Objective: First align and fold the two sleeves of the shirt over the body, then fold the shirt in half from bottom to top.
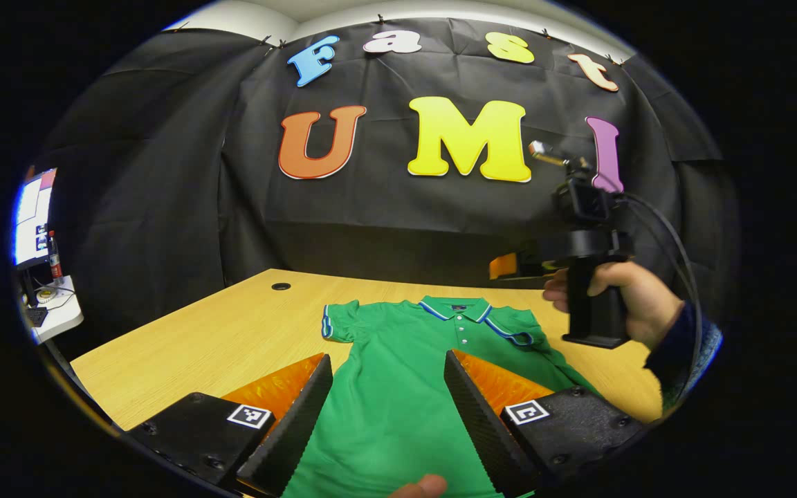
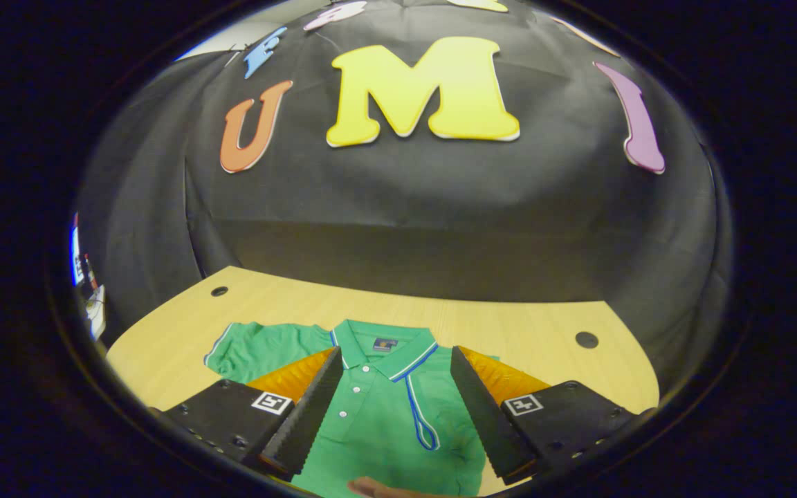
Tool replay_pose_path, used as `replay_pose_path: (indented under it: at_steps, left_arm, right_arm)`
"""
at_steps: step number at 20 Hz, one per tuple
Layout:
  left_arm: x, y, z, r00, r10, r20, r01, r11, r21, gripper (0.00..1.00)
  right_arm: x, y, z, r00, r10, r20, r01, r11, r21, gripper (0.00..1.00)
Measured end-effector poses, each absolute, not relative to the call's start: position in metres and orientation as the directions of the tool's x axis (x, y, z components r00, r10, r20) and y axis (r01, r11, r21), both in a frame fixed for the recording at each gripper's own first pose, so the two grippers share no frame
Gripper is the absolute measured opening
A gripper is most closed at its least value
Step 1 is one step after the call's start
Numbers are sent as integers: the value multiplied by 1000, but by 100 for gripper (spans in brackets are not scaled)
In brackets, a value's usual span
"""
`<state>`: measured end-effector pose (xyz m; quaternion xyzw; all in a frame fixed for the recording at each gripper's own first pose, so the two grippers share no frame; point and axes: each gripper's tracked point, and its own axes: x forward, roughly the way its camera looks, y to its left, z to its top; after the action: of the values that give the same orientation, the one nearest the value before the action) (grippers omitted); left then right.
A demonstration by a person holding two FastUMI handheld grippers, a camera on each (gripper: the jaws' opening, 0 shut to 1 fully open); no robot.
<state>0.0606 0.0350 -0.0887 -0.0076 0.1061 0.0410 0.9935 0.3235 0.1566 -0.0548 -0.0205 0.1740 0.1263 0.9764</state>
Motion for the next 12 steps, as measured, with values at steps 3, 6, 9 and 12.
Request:
replay_pose_path:
  at_steps: [3, 6, 9, 12]
  left_arm:
    - [67, 40, -91, 965, 100, -242, -103, 995, -1, 100]
    - [77, 47, -76, 964, 101, -245, -113, 993, -35, 100]
    - [109, 71, -51, 963, 160, -216, -174, 984, -46, 100]
    - [147, 89, -38, 960, 160, -231, -181, 981, -70, 100]
  right_arm:
    - [293, 145, -15, 940, 241, -241, -263, 963, -63, 94]
    - [253, 132, 13, 953, 243, -180, -259, 963, -74, 95]
    - [213, 117, 40, 972, 224, -76, -231, 968, -98, 95]
    - [167, 98, 41, 979, 201, -20, -202, 973, -108, 96]
